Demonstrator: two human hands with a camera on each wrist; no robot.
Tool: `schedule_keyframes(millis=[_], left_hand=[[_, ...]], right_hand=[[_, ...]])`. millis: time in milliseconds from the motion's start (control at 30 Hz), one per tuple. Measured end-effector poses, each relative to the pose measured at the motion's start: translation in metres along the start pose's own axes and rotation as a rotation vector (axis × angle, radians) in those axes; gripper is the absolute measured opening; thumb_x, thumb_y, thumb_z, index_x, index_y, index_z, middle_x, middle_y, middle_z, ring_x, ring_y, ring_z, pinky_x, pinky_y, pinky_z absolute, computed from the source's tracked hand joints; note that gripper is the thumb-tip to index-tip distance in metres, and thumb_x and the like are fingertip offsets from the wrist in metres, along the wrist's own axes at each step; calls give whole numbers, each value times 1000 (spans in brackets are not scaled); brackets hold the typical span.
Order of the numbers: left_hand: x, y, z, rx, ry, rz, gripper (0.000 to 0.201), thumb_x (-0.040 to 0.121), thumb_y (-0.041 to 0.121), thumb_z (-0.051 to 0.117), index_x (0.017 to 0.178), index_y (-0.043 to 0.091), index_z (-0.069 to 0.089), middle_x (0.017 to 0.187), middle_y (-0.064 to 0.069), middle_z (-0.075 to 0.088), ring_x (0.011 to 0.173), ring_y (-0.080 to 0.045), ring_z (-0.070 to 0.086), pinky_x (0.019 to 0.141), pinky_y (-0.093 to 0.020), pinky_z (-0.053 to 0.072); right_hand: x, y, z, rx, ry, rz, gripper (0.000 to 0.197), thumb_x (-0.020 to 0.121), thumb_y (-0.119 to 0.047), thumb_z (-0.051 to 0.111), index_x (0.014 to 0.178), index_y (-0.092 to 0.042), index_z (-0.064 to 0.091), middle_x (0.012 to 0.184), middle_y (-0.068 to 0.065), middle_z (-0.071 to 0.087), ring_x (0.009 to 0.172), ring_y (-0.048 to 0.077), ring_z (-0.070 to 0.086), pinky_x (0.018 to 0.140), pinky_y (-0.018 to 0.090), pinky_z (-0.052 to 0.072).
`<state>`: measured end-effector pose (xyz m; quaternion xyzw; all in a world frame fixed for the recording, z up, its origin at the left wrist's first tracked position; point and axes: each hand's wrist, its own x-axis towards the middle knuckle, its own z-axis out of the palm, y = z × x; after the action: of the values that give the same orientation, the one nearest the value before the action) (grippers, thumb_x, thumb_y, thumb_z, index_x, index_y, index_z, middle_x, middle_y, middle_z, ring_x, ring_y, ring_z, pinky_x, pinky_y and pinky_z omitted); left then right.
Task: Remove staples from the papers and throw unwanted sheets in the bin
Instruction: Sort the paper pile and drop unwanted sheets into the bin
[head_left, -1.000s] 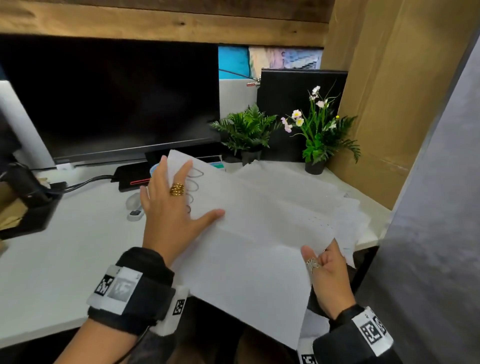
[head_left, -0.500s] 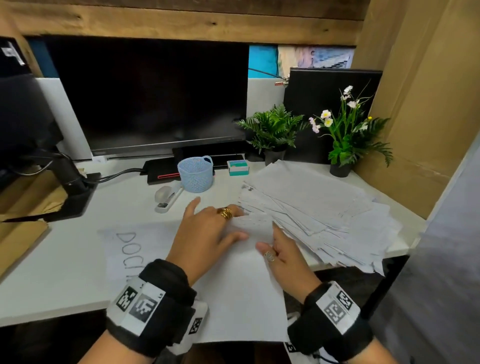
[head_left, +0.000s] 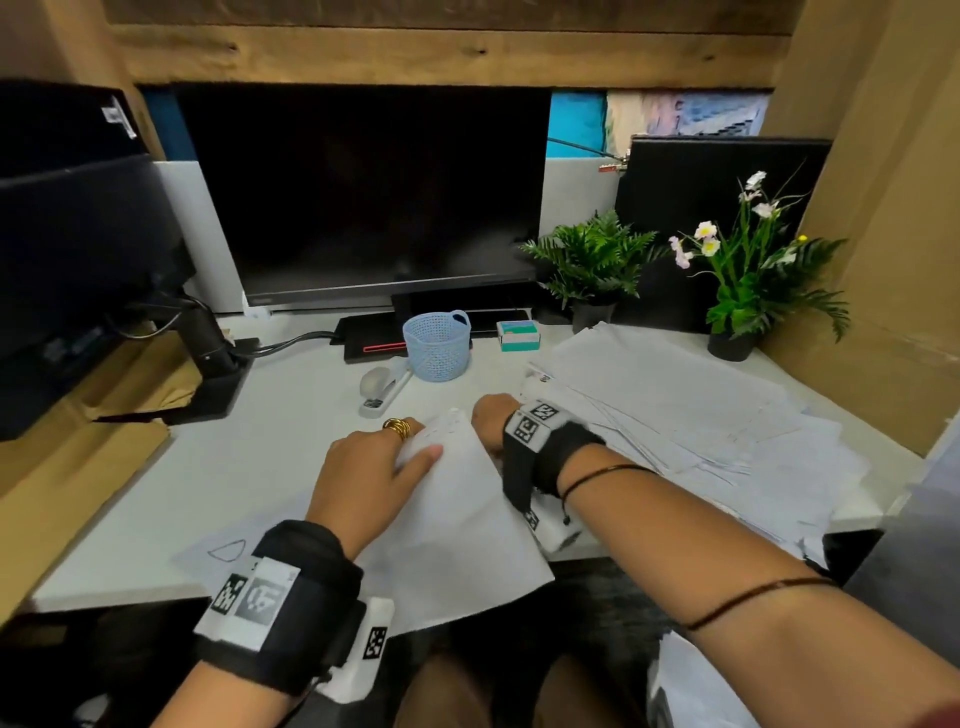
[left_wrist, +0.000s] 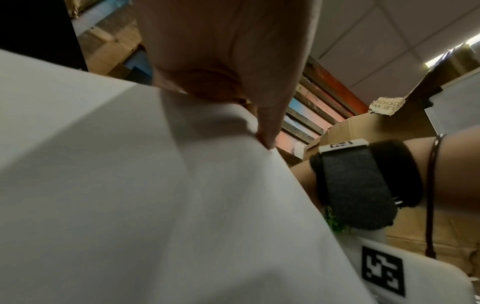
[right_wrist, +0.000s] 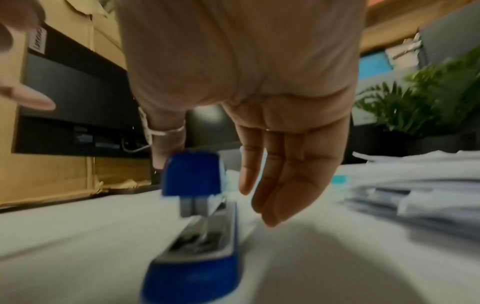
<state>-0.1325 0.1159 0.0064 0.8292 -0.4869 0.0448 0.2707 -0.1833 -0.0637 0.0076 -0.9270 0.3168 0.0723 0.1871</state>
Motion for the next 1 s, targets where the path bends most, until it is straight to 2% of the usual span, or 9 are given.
schedule_keyframes(millis=[167,300,467,567,633,700,767,833,1000], left_hand=[[-5,-13,-3,-18,-13,-99,34,90,46,53,101,18,67,82,-2,67,71,-16,53,64,-24,34],[-7,-21,-9,-30,-13,-107,35,89,45,55,99,15,69,94,-1,70,70,-15,51,65,-23,34],[-4,-23,-13,-89,0,-103,26,89,38,58,100,16,69,99,1,71,67,-12,54,60,-21,37],[-3,-16,-12,-117,0,-93,11,88,36,59,89,25,62,81,0,69,64,-8,55,57,-16,37],[-3,-12,-10,-128,-1,-60,15,88,40,58,81,27,58,77,-2,68,64,-11,56,58,-19,37],[-2,-11,-5,-131,12,-15,24,89,43,55,70,28,55,81,-2,69,63,-16,56,60,-24,35],[-3,-8,0,-100,30,25,30,91,44,52,77,19,62,80,-3,68,63,-19,56,62,-25,33],[-6,-4,5,-61,51,66,35,92,44,49,93,13,65,67,-3,62,63,-21,57,62,-26,33],[-10,4,13,2,119,169,34,93,46,46,76,19,58,45,9,37,49,-18,39,64,-30,34]], right_hand=[[13,-7,31,-72,-65,-26,28,90,-27,59,107,-5,59,109,14,63,97,31,61,84,33,47],[10,-4,27,176,-33,92,42,86,-33,62,116,-5,54,116,12,57,99,26,54,85,31,44],[-18,6,14,1109,129,-22,50,89,-47,56,119,-8,49,115,15,60,93,24,59,89,44,52],[-37,13,10,1652,164,-105,46,95,-24,51,138,-17,33,127,7,55,100,19,60,88,40,51],[-52,17,9,1805,136,-171,40,95,-7,49,133,-16,40,118,4,58,96,15,62,78,29,53],[-61,19,11,1864,118,-189,39,90,0,52,129,-7,47,117,9,62,100,22,64,76,30,56],[-66,20,14,1859,166,-123,48,83,8,56,129,-2,46,119,18,62,107,32,61,84,42,54],[-71,18,11,1830,285,-17,44,83,11,50,123,-5,49,102,11,63,95,27,60,82,41,50],[-73,15,3,1763,501,88,26,90,-12,57,115,-15,53,92,2,60,82,16,57,84,38,50]])
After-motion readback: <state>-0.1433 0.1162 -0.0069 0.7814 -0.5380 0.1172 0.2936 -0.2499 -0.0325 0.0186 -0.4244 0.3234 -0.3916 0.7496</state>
